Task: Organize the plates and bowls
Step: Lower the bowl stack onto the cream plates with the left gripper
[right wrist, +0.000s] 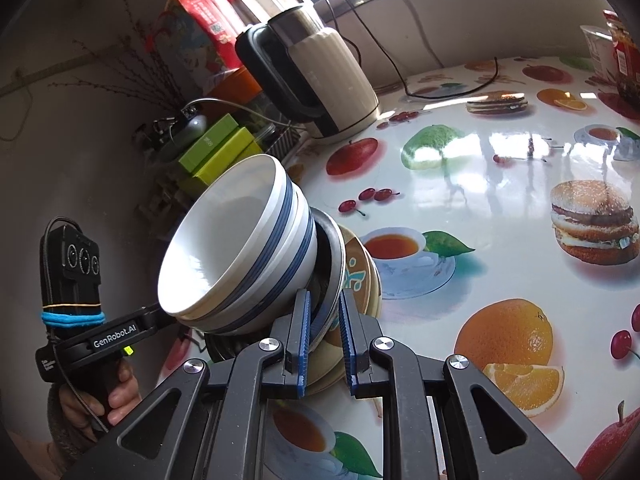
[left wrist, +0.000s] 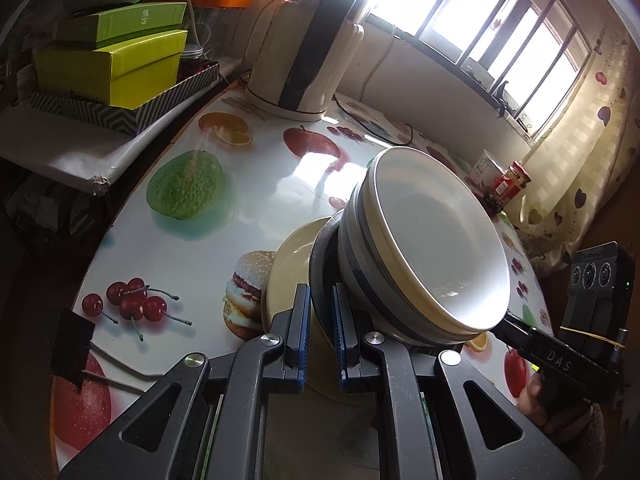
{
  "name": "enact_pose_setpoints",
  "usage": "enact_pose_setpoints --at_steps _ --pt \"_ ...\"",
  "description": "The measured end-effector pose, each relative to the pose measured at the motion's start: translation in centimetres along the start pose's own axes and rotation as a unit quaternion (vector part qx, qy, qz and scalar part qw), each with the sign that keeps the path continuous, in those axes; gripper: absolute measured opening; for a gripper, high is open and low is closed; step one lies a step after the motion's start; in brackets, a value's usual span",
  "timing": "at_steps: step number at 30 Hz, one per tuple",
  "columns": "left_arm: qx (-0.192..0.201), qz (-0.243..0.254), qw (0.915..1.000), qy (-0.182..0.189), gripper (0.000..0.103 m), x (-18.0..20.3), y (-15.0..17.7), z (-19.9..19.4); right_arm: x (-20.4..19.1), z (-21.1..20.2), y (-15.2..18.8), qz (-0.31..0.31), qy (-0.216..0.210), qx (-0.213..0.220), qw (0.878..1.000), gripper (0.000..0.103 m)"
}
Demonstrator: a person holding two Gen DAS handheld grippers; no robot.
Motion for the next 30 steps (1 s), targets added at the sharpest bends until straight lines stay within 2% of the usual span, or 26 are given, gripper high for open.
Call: enact_pose_setpoints --at_steps 14,24,28,30 --pt "0.001 -0.003 1.0 0.006 0.012 -0.31 0.05 -0.03 -0.13 0.76 -0.37 0.005 0.001 -0.001 1.0 0.016" --pt "-0.002 0.006 1.0 -0.007 0.013 -0.14 0.18 -0.27 -0.25 0.7 -0.36 -0.003 0.018 0.007 1.0 0.016" --pt "-0.007 0.012 0.9996 -0.023 0.02 -0.07 0.21 -0.36 -0.33 0.65 -0.35 -0.007 0.026 0.008 1.0 0.017" --pt "-0.006 0.016 0.9993 -0.033 0.023 -0.11 0.26 -0.54 -0.19 0.58 -0.4 -0.009 0.037 0.012 0.999 0.022"
Point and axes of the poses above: each gripper's, at about its wrist camera, not at the fingertips, and z roughly the way its jaws point, x to its right, y to its underside, the point moved 7 cm from there along z, roughly the way its jaws point, and after that the axes turned 12 degrees about z, right-handed, at the moved point
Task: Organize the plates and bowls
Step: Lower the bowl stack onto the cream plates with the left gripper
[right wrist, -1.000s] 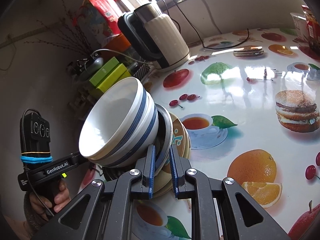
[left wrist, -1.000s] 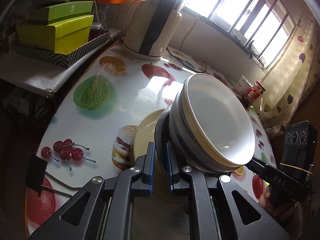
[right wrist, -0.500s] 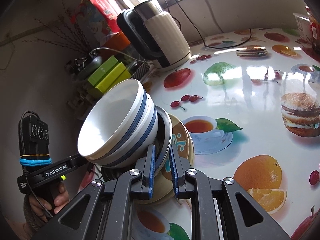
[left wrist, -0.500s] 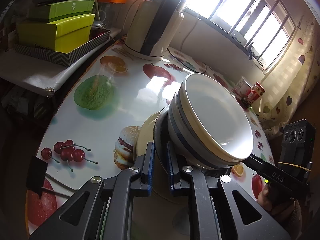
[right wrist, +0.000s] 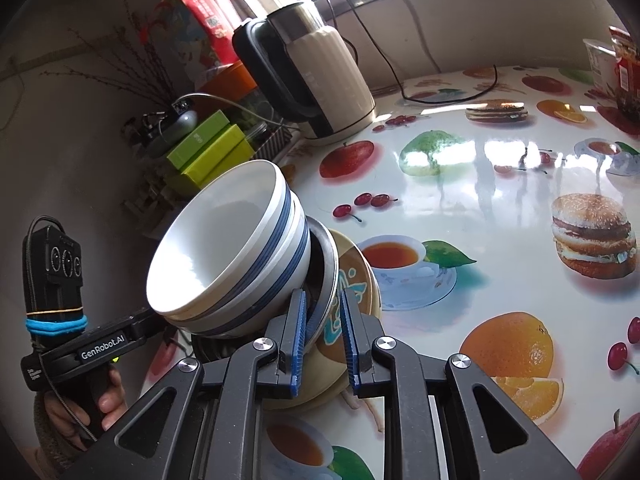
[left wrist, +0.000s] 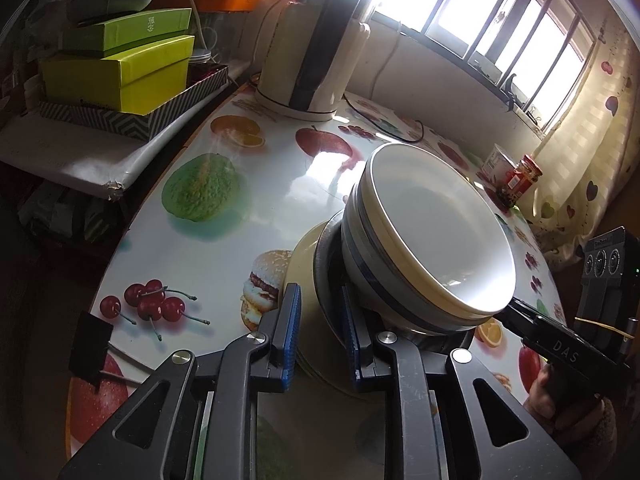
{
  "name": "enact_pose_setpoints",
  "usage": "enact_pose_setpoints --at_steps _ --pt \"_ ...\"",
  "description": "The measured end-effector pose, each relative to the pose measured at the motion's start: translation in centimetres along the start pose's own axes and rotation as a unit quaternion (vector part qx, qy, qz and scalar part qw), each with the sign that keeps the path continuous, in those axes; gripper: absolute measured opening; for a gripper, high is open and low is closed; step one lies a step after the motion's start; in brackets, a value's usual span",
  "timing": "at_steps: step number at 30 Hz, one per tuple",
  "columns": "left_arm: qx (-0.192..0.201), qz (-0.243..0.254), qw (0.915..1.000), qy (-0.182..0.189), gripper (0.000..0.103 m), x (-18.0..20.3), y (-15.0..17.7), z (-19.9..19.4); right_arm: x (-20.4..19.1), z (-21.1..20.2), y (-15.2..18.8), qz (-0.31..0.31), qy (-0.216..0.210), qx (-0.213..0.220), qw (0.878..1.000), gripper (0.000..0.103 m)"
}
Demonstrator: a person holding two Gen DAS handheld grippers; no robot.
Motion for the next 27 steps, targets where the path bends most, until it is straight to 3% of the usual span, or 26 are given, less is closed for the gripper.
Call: enact_pose_setpoints --at_steps 9,12,23,27 --pt "0.002 0.013 0.9996 -0.026 0.028 0.0 0.4 -1.0 0.3 -0.9 0.2 0.007 0.007 0.009 1.0 0.031" --pt "0.001 0.007 0.9996 -0.026 0.033 0.0 0.7 -1.0 0.4 -1.3 0.3 0.011 0.01 0.015 1.0 0.039" --pt "0.01 0.014 0.9989 -0.044 0.043 0.6 1.3 -2.8 -0.6 -3.0 0.8 0.004 0.001 0.028 1.0 0.047" --pt "0.017 0.036 0.9956 -0.084 0.046 1.0 1.7 -3.7 -1.0 -3.7 1.3 -0.007 0.009 0.037 0.999 0.05"
Point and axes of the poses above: each gripper's, at about its wrist camera, not at the fingertips, and z roughly the way its jaws point, x to its right, y to its underside, the point moved 7 cm from there along z, roughly the way its jaws point, and after that the axes turned 12 degrees about z, right-handed, at the moved point
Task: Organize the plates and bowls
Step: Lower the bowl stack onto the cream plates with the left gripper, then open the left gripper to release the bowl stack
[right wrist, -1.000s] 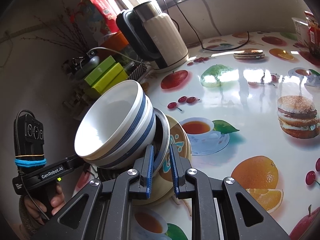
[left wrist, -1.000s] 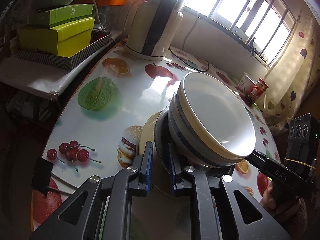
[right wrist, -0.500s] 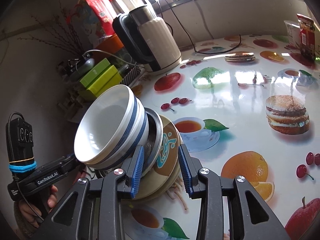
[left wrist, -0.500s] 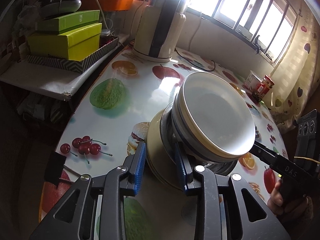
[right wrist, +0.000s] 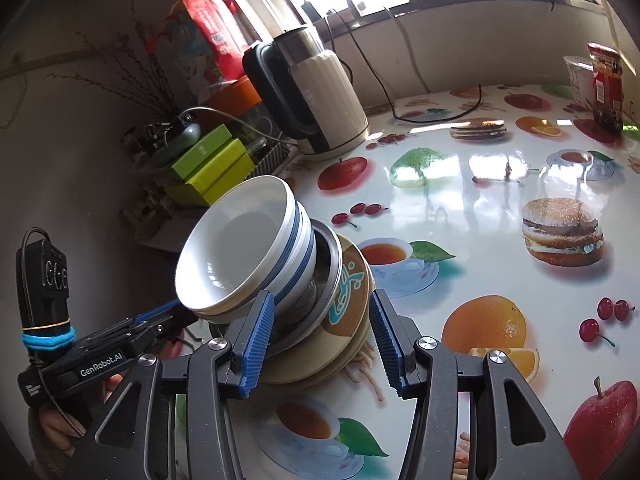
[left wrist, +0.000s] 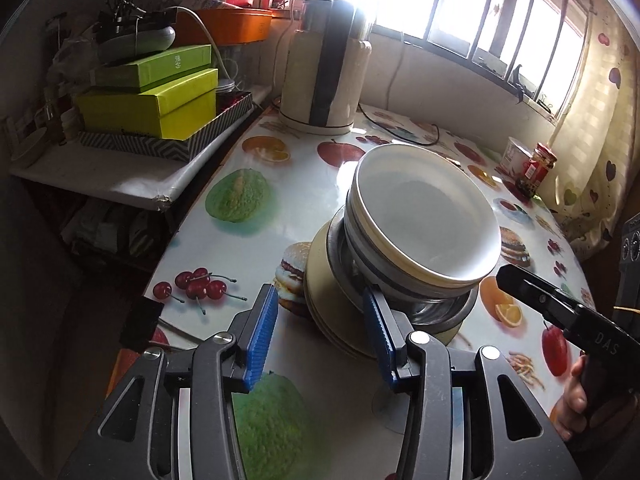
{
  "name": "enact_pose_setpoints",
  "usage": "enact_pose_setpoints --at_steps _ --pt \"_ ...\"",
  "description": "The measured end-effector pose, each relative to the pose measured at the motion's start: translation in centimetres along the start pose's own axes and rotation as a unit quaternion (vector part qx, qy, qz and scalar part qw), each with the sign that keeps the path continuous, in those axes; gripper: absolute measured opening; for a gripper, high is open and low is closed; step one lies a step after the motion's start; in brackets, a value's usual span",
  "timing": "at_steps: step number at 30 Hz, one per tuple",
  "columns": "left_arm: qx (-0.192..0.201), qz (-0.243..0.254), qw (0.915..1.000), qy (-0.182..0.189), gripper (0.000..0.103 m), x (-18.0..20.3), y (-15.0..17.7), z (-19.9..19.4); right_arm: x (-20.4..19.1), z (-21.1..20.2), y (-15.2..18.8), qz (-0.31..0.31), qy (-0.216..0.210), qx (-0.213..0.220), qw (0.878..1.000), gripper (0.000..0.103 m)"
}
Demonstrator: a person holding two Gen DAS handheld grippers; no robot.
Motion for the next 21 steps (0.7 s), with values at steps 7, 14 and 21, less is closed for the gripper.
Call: enact_pose_setpoints --at_steps 7,14,21 --pt "0.002 0.008 0.9999 -0.013 0.046 0.9 1.2 -1.0 -0.2 -1.3 1.1 -0.02 0.018 0.012 1.0 0.054" --pt "0.007 0.011 0.9997 -0.021 0.046 1.7 2.0 -1.8 -0.6 -2.4 2.1 -0.035 0.031 0.022 0.999 0.06" --pt "0.004 0.015 0.9996 -0.022 0.046 2.3 2.9 -1.9 -0.3 -2.8 3.0 -0.036 0.046 0.021 0.998 0.062"
Point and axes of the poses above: each gripper's, at about its wrist camera, not at the fingertips, and z roughly the way its jaws point, x to its right, y to its underside, the point moved 7 cm from there along z, roughly the way its jaws point, and after that the axes turned 12 degrees about z, right-handed, at the moved point
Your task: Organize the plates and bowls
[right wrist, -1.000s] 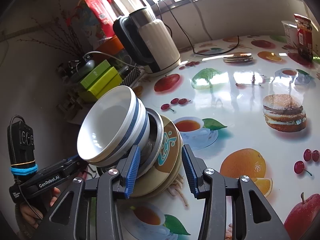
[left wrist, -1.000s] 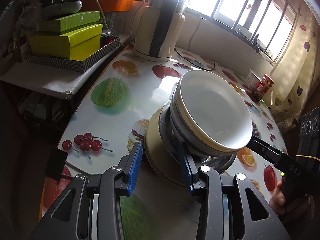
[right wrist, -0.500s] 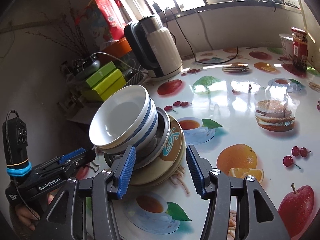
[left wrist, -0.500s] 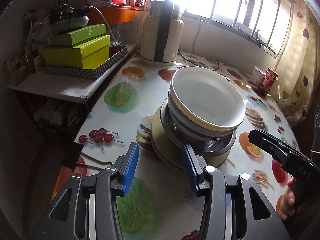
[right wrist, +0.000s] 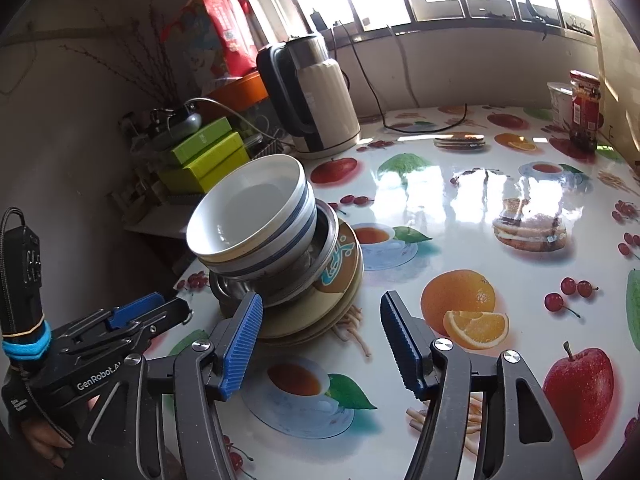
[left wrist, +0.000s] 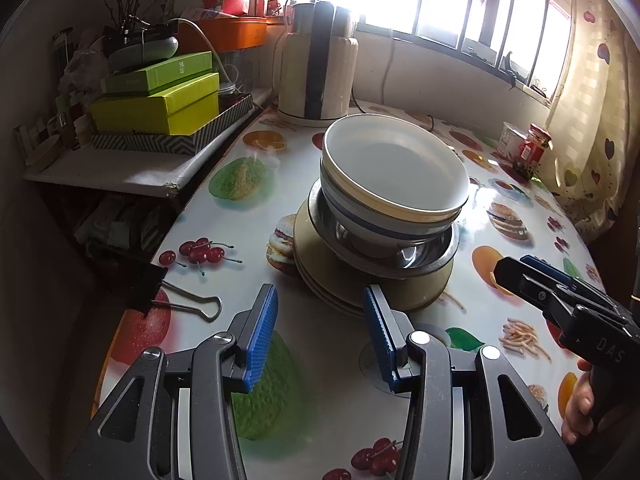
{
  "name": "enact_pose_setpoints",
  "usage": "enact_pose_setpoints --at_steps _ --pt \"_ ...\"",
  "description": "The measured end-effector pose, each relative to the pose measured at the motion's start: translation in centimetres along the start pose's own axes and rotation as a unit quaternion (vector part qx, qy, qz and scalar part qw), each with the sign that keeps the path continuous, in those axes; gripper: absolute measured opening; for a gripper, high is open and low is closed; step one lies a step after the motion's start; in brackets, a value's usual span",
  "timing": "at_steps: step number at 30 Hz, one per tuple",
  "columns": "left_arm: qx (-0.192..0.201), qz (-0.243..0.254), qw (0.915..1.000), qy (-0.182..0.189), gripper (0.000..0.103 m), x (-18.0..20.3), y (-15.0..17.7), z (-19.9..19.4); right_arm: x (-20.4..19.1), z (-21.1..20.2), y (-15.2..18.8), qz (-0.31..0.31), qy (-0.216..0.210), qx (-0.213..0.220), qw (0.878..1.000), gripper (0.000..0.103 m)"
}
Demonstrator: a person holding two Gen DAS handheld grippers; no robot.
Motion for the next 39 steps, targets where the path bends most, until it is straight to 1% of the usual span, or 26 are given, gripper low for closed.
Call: enact_pose_setpoints --at_steps 3,6,9,11,15,20,25,27,36,39 --pt "-0.002 0.007 0.9999 -0.008 0.046 0.2 0.3 0.0 0.2 -0.1 0.4 0.002 0.005 -0.001 1.0 0.062" --pt "-0.003 0.008 0.9999 -0.008 0.046 0.5 0.8 0.0 0.2 -0.2 0.9 -0.008 0.024 0.0 1.0 0.063" --pt "-0.013 0.007 0.9998 -0.009 0.046 0.6 1.6 0.4 0.2 -0.2 1.5 -0.017 0.038 -0.001 0.999 0.063" --pt "-0.02 0.015 0.9995 -0.02 0.046 0.9 2.2 0.7 0.1 -0.1 1.9 -0.018 0.045 -0.003 0.999 0.063" --pt "-0.037 0.018 0.9991 -0.012 0.046 1.8 3.5 1.5 0.1 0.2 3.0 -0.03 0.063 -0.007 0.998 0.064" --pt "-0.051 0.025 0.9982 -0.018 0.046 2.3 4.4 2.1 0.5 0.9 4.2 -0.024 0.074 -0.024 0.997 0.065" --pt "-0.066 0.019 0.9976 -0.015 0.046 2.4 5.4 2.8 1.1 1.8 5.2 -0.023 0.096 -0.037 0.994 0.066" --pt "-0.074 0.019 0.9969 -0.019 0.046 2.4 5.7 3.1 1.1 2.0 5.5 -0.024 0.097 -0.04 0.994 0.066" --pt "-0.072 0.022 0.9968 -0.027 0.046 2.5 6.0 3.3 1.3 3.1 6.6 -0.029 0.112 -0.056 0.992 0.067" --pt "-0.069 0.023 0.9969 -0.03 0.046 2.5 5.9 3.3 1.1 3.2 6.7 -0.035 0.113 -0.055 0.991 0.07"
Point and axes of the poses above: each gripper's, at about its wrist camera, not at the fingertips, and z roughly the way its jaws point, x to its right, y to its underside, the point moved 7 cm from there along z, roughly the way its jaws point, and after that the axes turned 12 degrees about z, right-handed, at the moved point
